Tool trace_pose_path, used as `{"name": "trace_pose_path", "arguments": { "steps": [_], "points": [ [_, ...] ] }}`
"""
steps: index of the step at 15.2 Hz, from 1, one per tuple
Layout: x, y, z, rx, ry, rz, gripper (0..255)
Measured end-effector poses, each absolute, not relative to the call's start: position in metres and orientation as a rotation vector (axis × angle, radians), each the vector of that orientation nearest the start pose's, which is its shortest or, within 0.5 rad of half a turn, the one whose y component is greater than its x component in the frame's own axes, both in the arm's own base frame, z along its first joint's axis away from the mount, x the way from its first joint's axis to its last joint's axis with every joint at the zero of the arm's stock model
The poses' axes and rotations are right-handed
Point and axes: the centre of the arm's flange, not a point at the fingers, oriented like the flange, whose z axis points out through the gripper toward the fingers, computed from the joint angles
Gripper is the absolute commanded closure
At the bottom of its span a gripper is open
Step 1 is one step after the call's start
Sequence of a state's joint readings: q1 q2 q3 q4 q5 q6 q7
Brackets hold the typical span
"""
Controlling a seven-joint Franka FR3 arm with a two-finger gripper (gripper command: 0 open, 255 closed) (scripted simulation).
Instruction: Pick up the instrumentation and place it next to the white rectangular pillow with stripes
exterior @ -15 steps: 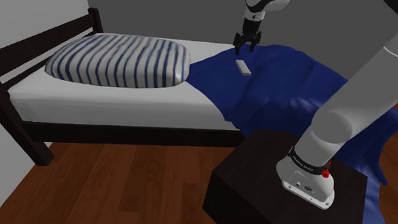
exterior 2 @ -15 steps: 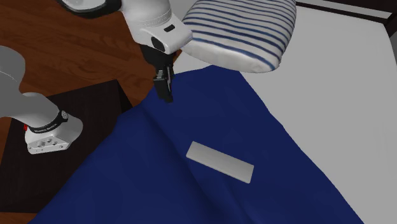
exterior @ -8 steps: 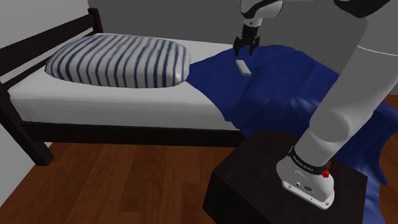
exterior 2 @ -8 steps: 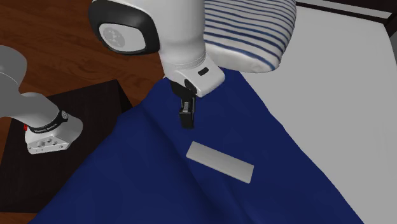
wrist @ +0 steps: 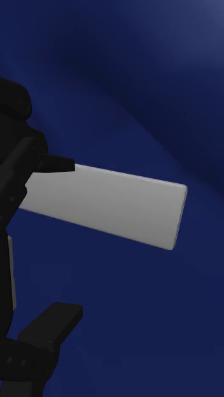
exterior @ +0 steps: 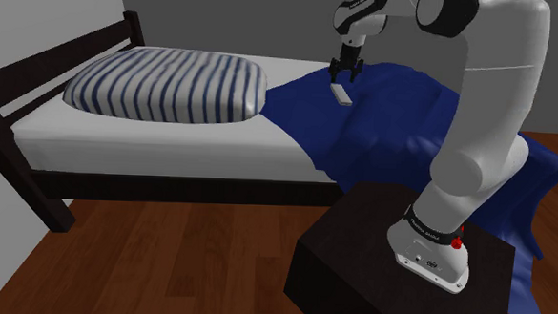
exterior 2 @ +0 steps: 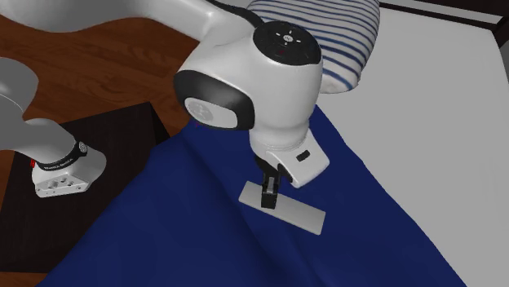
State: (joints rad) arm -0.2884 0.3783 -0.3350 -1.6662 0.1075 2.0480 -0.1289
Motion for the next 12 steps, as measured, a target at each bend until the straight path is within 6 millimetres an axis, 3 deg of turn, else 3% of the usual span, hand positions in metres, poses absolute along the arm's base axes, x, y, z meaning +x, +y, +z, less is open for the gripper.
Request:
{"name": "trace_pose_path", "arguments": {
  "steps": [4, 12],
  "points": [
    [0.567, -0.403, 0.373, -3.037, 0.886, -0.007, 0],
    [0.570, -0.410, 0.333, -3.032, 0.895, -0.004, 0]
  ]
}}
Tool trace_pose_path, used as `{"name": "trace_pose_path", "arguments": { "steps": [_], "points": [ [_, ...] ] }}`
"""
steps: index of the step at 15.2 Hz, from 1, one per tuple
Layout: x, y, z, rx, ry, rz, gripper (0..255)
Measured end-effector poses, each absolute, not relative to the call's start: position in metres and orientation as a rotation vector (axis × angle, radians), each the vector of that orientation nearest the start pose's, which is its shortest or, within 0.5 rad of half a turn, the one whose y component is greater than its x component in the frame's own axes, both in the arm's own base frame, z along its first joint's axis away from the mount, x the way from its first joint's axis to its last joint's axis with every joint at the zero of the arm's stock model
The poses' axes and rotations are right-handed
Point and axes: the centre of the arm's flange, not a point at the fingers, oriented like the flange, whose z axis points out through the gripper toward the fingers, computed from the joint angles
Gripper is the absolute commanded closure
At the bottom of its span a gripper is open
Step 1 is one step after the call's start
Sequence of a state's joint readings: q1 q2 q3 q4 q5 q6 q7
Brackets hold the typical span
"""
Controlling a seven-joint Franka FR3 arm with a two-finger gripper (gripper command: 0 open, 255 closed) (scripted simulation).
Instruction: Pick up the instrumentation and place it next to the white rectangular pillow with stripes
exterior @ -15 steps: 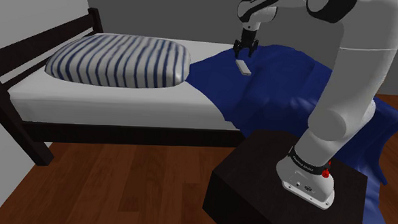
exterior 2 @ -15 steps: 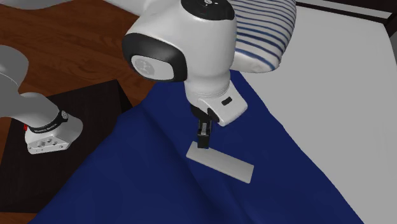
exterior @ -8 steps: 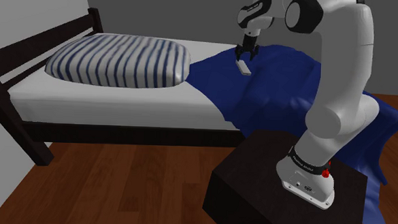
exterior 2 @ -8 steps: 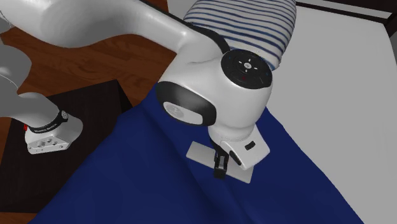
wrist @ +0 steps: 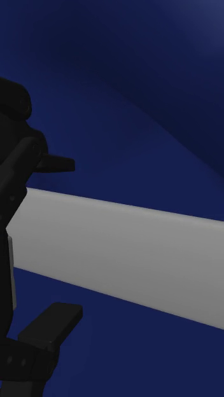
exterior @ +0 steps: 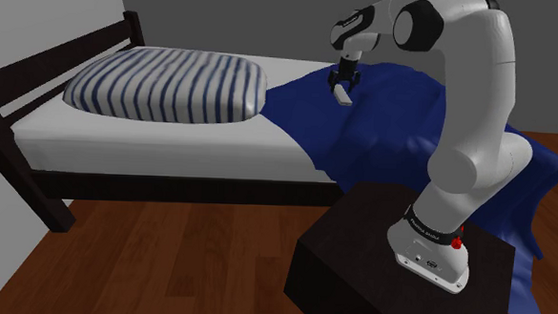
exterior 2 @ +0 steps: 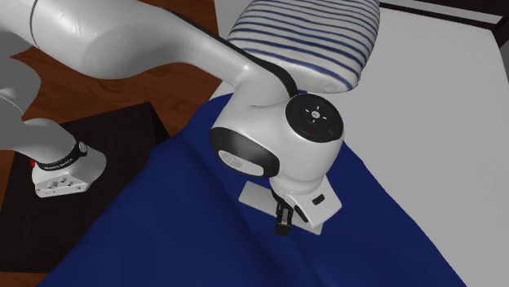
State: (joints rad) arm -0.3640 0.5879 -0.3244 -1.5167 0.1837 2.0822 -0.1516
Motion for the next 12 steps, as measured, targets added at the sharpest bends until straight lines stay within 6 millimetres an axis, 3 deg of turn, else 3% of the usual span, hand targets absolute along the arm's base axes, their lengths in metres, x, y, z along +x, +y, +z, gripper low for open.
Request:
{"name": "trace_pose_path", "arguments": {
  "steps": [6, 7, 12],
  "points": [
    [0.5706, -0.4100, 0.3306, -3.032, 0.895, -0.005, 0],
    [0.5706, -0.4099, 0.3306, -3.032, 0.895, -0.005, 255],
    [0.5706, -0.4102, 0.3309, -3.032, 0.896, -0.006, 255]
  ]
}}
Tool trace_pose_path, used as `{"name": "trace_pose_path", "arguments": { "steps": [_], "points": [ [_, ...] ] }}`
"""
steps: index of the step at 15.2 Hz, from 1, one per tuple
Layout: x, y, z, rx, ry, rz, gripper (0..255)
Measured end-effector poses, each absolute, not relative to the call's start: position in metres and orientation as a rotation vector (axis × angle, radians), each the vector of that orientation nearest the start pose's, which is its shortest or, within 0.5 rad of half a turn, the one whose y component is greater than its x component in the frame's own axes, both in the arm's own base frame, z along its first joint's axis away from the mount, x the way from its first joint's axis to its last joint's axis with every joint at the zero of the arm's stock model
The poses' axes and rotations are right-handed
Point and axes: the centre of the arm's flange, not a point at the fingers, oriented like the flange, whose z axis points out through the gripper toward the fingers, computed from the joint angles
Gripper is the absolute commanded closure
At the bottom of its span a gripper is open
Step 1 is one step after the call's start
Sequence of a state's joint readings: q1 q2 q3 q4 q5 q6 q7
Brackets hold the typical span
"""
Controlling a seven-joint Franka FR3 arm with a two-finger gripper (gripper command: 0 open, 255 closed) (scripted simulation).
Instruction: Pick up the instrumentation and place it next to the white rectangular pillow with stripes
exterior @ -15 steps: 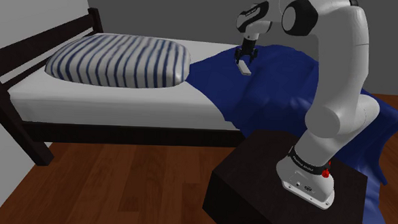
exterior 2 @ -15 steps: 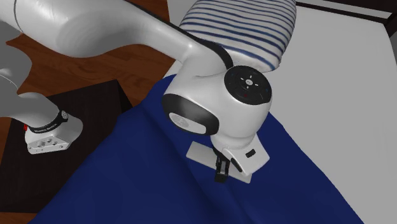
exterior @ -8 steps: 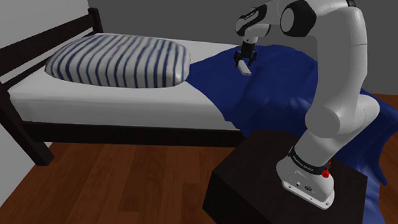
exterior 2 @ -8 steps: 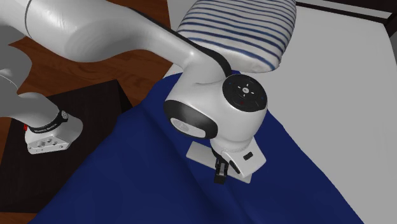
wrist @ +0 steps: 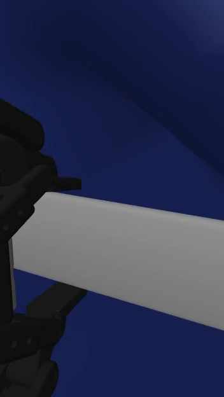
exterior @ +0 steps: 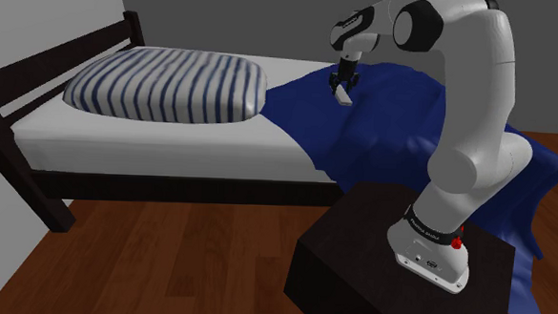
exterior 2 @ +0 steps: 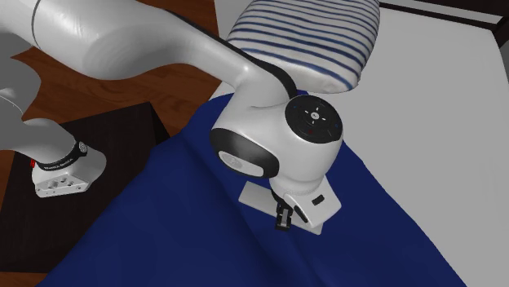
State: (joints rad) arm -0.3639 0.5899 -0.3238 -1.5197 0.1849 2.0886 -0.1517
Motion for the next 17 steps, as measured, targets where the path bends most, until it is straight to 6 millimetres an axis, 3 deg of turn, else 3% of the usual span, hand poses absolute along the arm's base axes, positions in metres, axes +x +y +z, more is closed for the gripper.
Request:
{"name": "trace_pose_path", "arguments": {
  "steps": [6, 17],
  "points": [
    [0.571, -0.410, 0.333, -3.032, 0.896, -0.006, 255],
    [0.570, -0.410, 0.389, -3.032, 0.896, -0.006, 255]
  ]
}}
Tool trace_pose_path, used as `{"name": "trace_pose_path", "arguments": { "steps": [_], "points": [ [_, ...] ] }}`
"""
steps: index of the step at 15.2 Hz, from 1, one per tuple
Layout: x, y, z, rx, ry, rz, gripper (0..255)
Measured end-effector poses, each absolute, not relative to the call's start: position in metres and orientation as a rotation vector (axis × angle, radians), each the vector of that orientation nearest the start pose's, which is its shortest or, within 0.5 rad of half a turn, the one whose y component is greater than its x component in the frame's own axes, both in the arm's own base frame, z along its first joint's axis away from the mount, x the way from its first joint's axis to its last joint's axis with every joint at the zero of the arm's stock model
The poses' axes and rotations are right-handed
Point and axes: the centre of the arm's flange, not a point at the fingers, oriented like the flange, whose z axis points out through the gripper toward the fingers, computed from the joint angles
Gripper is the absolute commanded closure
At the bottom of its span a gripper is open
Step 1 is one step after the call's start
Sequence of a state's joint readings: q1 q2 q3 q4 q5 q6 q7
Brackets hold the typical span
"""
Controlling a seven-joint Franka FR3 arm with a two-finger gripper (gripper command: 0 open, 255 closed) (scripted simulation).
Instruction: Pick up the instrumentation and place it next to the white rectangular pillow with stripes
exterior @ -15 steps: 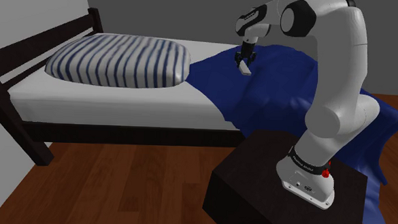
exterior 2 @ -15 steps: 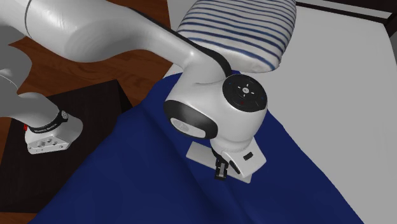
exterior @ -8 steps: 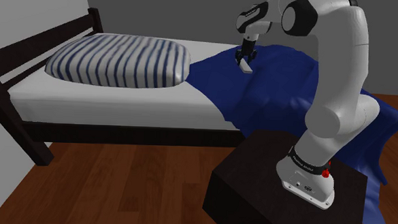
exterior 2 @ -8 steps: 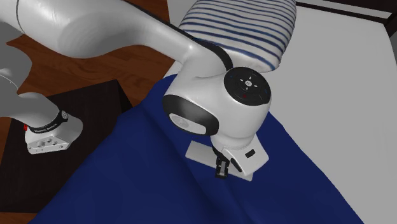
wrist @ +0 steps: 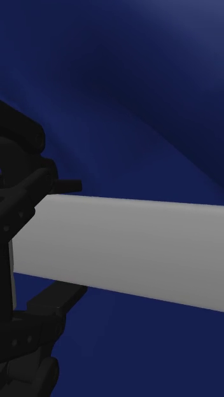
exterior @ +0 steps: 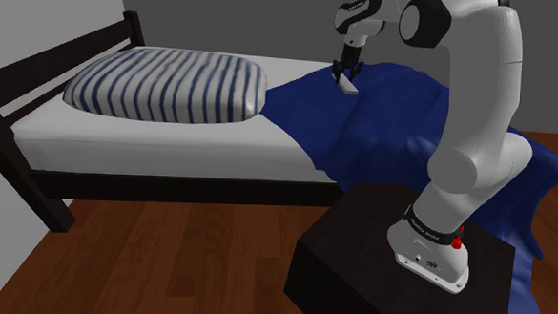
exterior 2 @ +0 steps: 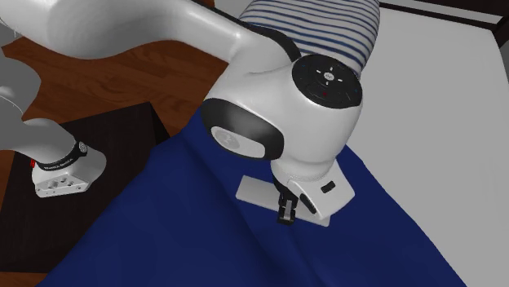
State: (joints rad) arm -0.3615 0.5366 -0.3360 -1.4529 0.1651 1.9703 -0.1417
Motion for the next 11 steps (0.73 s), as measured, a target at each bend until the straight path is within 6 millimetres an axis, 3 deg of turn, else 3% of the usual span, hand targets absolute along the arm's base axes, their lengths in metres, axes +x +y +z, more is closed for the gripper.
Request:
{"name": "trace_pose_path", "arguments": {
  "steps": [11],
  "points": [
    [0.571, -0.411, 0.446, -3.032, 0.895, -0.005, 255]
  ]
}}
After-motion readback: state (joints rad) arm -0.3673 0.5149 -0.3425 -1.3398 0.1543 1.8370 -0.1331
